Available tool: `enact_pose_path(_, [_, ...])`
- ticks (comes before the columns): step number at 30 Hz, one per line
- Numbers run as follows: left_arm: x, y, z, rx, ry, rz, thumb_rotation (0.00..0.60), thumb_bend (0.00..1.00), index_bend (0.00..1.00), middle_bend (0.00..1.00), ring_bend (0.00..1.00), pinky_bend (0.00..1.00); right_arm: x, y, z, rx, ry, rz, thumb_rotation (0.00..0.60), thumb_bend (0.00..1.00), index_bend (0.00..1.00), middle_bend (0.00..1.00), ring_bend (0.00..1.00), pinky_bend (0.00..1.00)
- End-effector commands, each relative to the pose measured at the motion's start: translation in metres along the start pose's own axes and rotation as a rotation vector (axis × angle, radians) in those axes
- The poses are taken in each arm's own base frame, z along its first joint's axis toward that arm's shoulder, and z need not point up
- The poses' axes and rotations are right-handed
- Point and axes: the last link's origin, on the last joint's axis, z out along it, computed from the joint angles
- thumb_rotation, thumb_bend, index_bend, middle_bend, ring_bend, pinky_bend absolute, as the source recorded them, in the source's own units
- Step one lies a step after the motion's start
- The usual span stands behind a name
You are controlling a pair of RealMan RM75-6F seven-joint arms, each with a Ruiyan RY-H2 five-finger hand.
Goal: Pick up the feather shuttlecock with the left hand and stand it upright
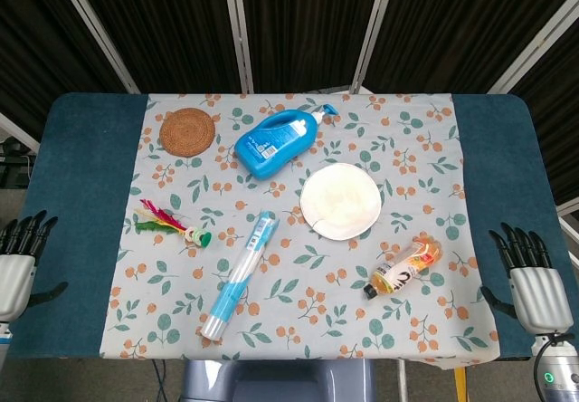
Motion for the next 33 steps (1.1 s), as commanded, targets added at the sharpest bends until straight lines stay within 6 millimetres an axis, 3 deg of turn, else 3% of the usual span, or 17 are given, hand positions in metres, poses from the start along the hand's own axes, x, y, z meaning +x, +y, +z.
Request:
enact_pose_path(1, [0.001, 0.003, 0.003, -0.008, 0.000, -0.003, 0.600, 0.12, 0.07, 0.00, 0.00, 0.00, 0.001, 0.000, -0.001, -0.002, 0.001, 0.003, 0.600, 0.12, 0.09, 0.00, 0.00, 0.00])
enact_pose_path(5, [0.002, 0.008, 0.018, -0.017, -0.016, 0.006, 0.600, 0.20, 0.19, 0.00, 0.00, 0.00, 0.001, 0.000, -0.001, -0.003, -0.002, 0.007, 0.600, 0.12, 0.09, 0.00, 0.00, 0.00])
enact_pose_path(7, [0.003, 0.011, 0.031, -0.024, -0.016, 0.034, 0.600, 0.27, 0.28, 0.00, 0.00, 0.00, 0.001, 0.000, -0.002, -0.004, -0.001, 0.008, 0.600, 0.12, 0.09, 0.00, 0.00, 0.00])
enact_pose_path(11, [0.003, 0.016, 0.057, -0.023, -0.013, 0.079, 0.600, 0.31, 0.41, 0.00, 0.00, 0.01, 0.001, 0.000, -0.002, -0.003, -0.001, 0.007, 0.600, 0.13, 0.09, 0.00, 0.00, 0.00])
enact_pose_path(19, [-0.006, 0.029, 0.106, -0.014, -0.055, 0.145, 0.600, 0.41, 0.45, 0.00, 0.00, 0.00, 0.001, 0.000, -0.002, -0.006, -0.005, 0.012, 0.600, 0.12, 0.09, 0.00, 0.00, 0.00])
enact_pose_path(33, [-0.053, 0.051, 0.155, -0.073, -0.177, 0.271, 0.600, 0.41, 0.46, 0.00, 0.00, 0.00, 0.001, 0.000, -0.002, -0.004, -0.002, 0.015, 0.600, 0.13, 0.09, 0.00, 0.00, 0.00])
